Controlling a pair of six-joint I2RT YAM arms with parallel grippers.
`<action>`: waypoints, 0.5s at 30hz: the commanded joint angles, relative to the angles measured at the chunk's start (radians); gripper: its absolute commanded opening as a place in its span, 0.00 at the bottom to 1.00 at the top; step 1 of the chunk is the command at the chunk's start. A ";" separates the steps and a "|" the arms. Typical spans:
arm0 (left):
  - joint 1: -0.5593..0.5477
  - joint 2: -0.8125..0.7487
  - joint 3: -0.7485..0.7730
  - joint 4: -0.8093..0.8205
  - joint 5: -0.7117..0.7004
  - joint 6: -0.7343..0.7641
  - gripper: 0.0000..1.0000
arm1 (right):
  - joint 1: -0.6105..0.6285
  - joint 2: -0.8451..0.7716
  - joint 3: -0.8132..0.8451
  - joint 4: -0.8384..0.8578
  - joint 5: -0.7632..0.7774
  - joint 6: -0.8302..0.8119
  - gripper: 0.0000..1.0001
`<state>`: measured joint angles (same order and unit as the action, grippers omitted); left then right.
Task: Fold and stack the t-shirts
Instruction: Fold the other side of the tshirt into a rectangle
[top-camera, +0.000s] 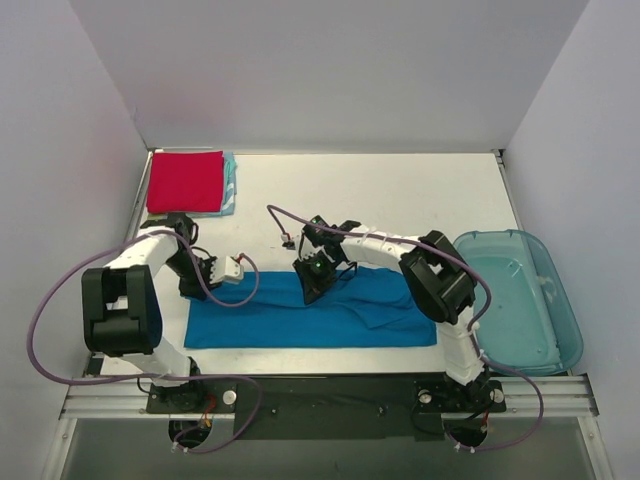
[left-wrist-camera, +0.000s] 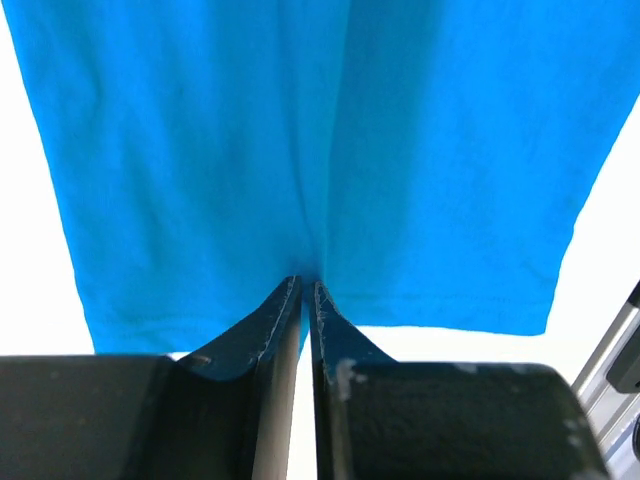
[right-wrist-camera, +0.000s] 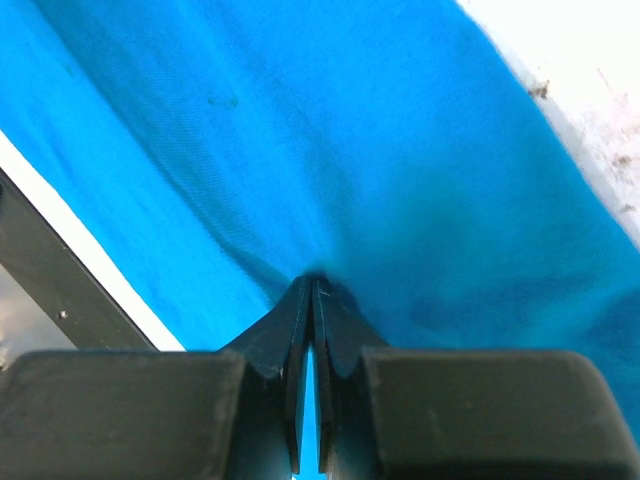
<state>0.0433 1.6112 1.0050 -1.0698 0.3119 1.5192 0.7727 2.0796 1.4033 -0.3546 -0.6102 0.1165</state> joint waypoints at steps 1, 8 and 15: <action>0.020 -0.039 0.000 -0.039 -0.018 0.061 0.19 | 0.005 -0.098 -0.033 -0.038 0.063 -0.044 0.00; -0.075 -0.037 0.168 -0.107 0.335 -0.069 0.19 | -0.001 -0.164 -0.033 -0.087 -0.045 -0.109 0.00; -0.284 -0.043 0.023 0.328 0.198 -0.494 0.18 | -0.107 -0.243 -0.075 -0.060 0.053 -0.011 0.00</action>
<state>-0.1459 1.5867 1.1007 -0.9928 0.5430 1.2751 0.7403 1.9182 1.3537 -0.3946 -0.6174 0.0566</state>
